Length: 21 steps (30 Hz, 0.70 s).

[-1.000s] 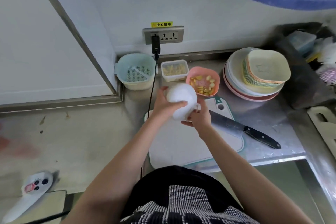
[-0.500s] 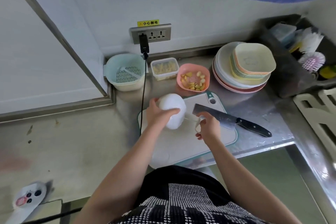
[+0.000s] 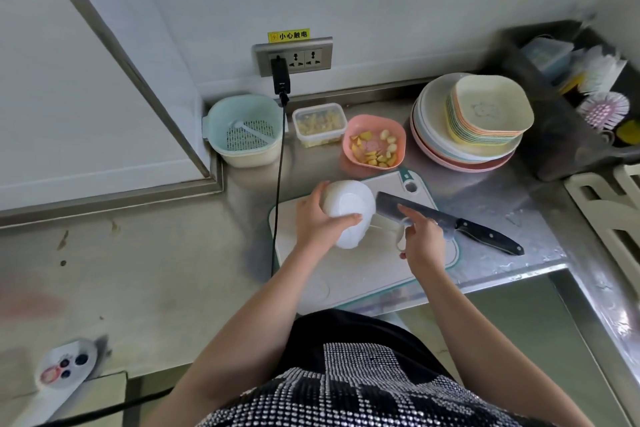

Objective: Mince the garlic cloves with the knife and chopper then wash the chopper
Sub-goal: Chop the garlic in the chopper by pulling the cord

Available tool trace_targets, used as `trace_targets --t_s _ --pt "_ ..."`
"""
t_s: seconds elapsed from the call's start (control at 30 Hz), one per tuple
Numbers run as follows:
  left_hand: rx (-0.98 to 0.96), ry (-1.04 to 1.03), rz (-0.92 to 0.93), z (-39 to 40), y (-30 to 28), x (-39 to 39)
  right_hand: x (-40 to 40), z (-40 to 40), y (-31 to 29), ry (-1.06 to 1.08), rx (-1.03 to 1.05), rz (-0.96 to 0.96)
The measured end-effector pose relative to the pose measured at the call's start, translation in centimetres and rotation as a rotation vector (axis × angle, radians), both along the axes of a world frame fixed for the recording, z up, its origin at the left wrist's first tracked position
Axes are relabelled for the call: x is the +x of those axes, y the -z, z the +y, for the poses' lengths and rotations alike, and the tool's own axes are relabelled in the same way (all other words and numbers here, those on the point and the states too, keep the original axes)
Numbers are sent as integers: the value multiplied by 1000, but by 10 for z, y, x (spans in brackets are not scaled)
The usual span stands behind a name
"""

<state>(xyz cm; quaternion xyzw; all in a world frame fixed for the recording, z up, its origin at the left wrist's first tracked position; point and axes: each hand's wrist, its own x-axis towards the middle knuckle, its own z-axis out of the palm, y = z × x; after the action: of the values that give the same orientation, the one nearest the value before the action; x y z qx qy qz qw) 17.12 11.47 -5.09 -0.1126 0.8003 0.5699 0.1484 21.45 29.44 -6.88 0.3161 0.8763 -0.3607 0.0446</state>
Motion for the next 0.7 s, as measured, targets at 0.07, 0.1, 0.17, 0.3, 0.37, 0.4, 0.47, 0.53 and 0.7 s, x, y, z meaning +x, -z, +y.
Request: trace_targets --t_s 0.07,0.1,0.17,0.3,0.37,0.4,0.47,0.53,0.7 --pt "0 17 -20 0 0 0 -2 2 1 16 -20 13" --pt "10 10 -31 -3 -2 0 -4 1 0 35 -56 24" --pt "29 14 -32 -11 -5 -3 -9 -3 -3 81 -134 19" --pt "-10 69 -67 -22 -12 -12 -14 -20 -1 75 -276 -71" --pt "-124 102 -97 -24 -18 -23 -20 -35 -3 8 -364 -75" --pt "-195 140 -111 -26 -20 -29 -23 -43 -7 -13 -412 -78" --pt "-303 278 -87 -27 -23 -37 -31 -55 -15 -13 -528 -80" --pt "-358 439 -33 -25 -29 -43 -36 -63 -17 35 -614 -79" --pt "-846 868 48 -11 -47 -44 -40 -71 -17 136 -679 -81"
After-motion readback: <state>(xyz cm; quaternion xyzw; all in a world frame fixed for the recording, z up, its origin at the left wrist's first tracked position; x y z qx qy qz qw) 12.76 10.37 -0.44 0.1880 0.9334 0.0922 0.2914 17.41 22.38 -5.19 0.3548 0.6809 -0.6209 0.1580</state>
